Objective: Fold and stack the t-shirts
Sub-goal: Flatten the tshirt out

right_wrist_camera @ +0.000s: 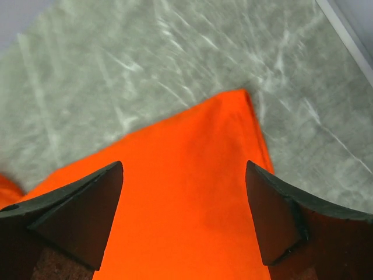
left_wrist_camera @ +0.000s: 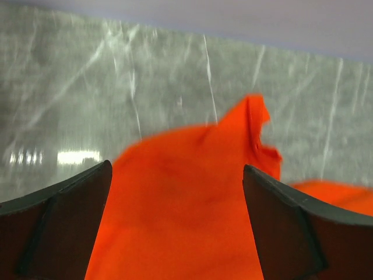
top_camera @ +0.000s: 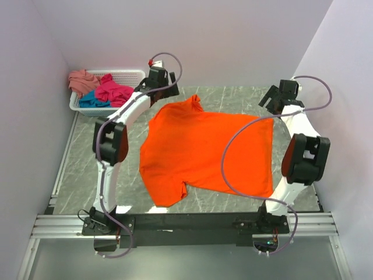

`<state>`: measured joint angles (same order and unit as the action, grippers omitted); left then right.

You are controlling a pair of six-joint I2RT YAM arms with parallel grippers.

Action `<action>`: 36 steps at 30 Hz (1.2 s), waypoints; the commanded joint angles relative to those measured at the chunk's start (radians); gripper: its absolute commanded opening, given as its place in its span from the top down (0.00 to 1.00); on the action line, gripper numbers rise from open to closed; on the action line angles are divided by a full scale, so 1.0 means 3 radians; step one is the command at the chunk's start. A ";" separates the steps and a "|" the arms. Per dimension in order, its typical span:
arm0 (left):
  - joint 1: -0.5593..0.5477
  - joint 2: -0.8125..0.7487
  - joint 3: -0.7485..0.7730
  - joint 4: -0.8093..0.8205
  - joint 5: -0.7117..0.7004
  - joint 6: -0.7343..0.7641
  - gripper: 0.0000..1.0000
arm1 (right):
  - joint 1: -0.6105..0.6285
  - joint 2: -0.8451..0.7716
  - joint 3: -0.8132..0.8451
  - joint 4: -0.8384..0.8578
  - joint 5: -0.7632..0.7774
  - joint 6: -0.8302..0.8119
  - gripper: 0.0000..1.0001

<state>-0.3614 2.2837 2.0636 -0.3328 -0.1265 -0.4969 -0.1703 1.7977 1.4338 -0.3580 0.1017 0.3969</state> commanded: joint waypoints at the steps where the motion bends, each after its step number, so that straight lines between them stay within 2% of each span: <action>1: -0.0140 -0.0898 -0.0455 0.0399 -0.0074 0.0031 0.01 | 0.0005 -0.0510 -0.0140 0.0201 -0.0145 0.0027 0.08; 10: -0.0150 -0.1716 -0.1529 -0.0102 -0.0034 -0.0531 0.01 | 0.0000 -0.1471 -0.1163 0.0023 -0.0109 0.0389 0.07; 15: -0.0186 -0.2273 -0.2484 0.0030 0.0227 -0.0752 0.01 | 0.0005 -0.1901 -0.1603 -0.0151 -0.0293 0.0446 0.07; 19: -0.0278 -0.2555 -0.2961 0.0219 0.0441 -0.0865 0.01 | 0.0005 -0.2167 -0.2047 -0.0223 -0.0477 0.0538 0.07; 27: -0.0329 -0.2234 -0.3064 0.0056 0.0432 -0.0824 0.01 | 0.0005 -0.2158 -0.2585 -0.0229 -0.0870 0.0569 0.07; 31: -0.0329 -0.1948 -0.2947 0.0077 0.0319 -0.0773 0.01 | 0.0010 -0.1862 -0.2581 -0.0187 -0.0907 0.0548 0.08; 36: -0.0314 -0.1539 -0.2553 -0.0051 0.0156 -0.0676 0.01 | 0.0010 -0.1397 -0.2341 -0.0136 -0.0830 0.0467 0.07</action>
<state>-0.4606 1.7813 1.2076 -0.3454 -0.0422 -0.7223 -0.1688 1.3087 0.6617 -0.4347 -0.1482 0.5556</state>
